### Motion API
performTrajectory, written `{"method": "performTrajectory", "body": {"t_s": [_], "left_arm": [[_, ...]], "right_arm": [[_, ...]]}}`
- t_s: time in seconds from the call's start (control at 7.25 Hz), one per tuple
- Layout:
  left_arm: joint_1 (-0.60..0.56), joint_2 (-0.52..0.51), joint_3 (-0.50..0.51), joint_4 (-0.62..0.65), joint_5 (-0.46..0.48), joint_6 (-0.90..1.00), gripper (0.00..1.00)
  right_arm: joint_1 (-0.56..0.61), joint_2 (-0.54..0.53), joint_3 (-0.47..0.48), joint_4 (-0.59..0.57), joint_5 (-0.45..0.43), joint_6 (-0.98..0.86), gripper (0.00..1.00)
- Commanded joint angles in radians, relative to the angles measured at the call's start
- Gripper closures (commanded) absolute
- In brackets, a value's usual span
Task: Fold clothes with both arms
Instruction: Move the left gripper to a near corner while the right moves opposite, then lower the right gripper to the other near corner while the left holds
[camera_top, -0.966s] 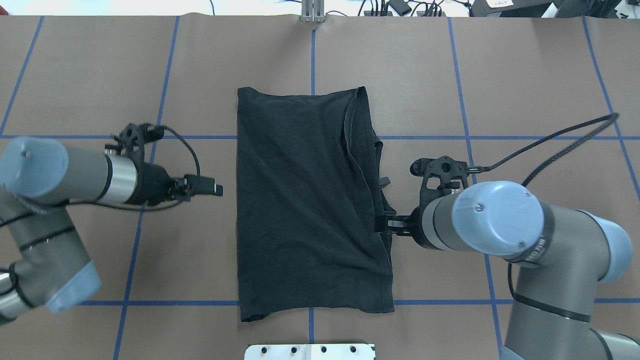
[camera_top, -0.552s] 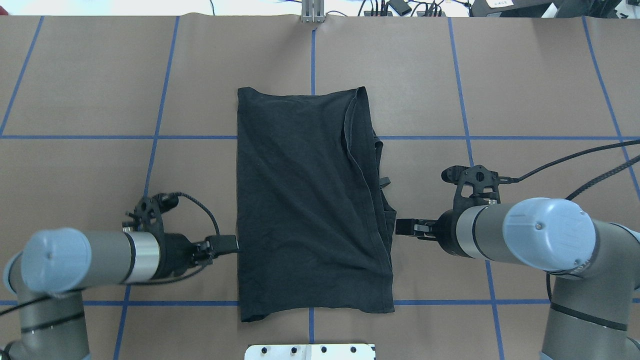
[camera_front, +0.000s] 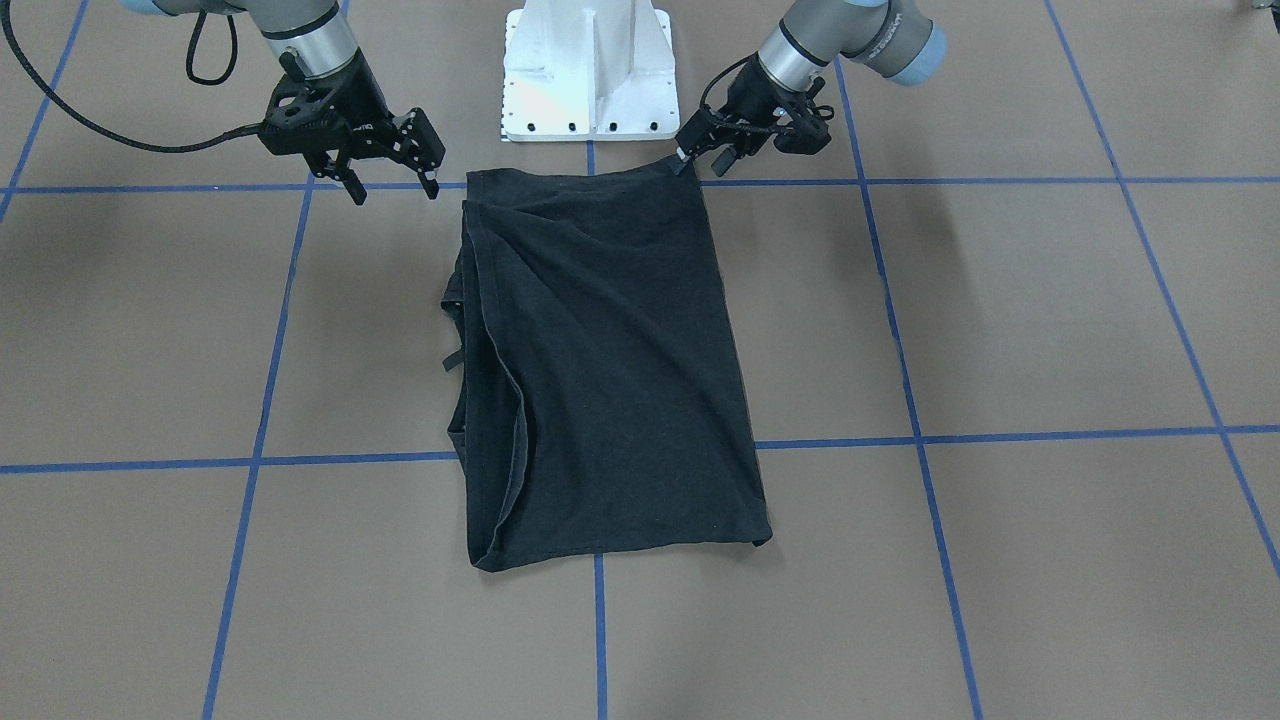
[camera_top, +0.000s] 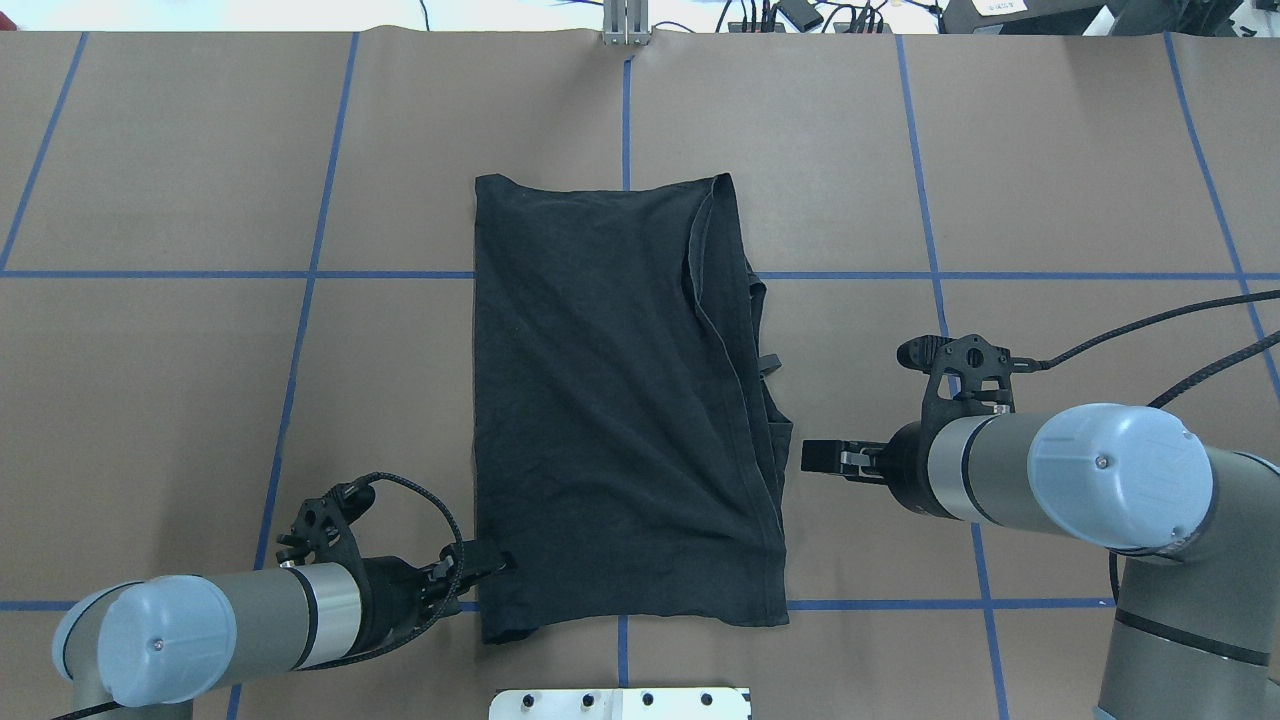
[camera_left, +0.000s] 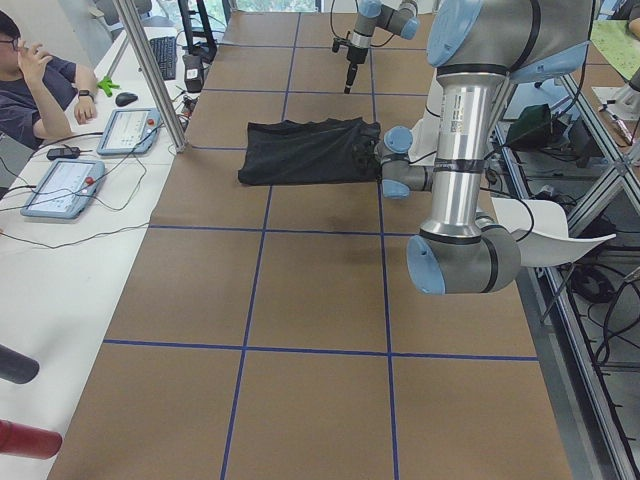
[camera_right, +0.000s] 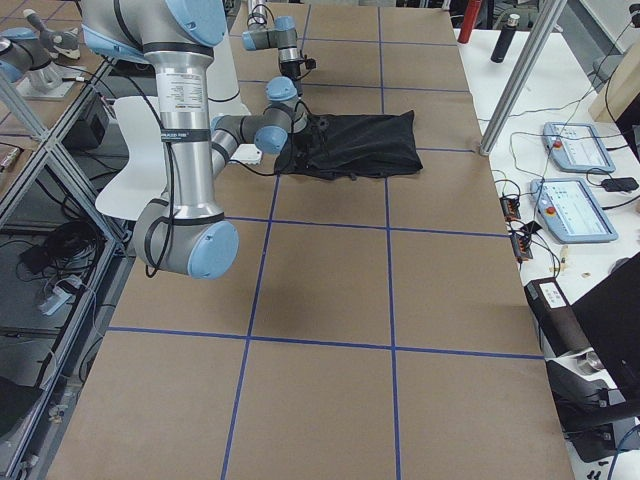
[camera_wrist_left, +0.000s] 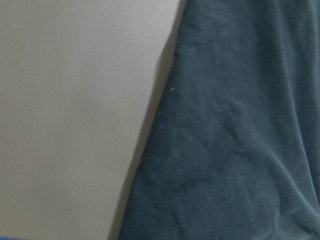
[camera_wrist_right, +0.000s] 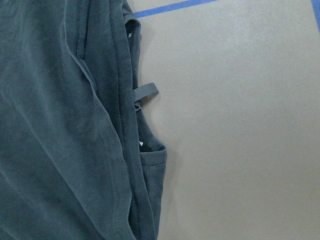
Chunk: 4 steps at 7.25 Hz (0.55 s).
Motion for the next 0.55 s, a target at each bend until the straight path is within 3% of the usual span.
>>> {"method": "performTrajectory", "body": {"t_s": [0.0, 0.41], "left_arm": [[0.013, -0.014, 0.024, 0.000, 0.005, -0.022, 0.15], [0.050, -0.018, 0.041, 0.000, 0.005, -0.019, 0.15]], "right_arm": [[-0.001, 0.001, 0.000, 0.000, 0.000, 0.000, 0.00], [-0.002, 0.003, 0.000, 0.000, -0.001, 0.000, 0.00]]}}
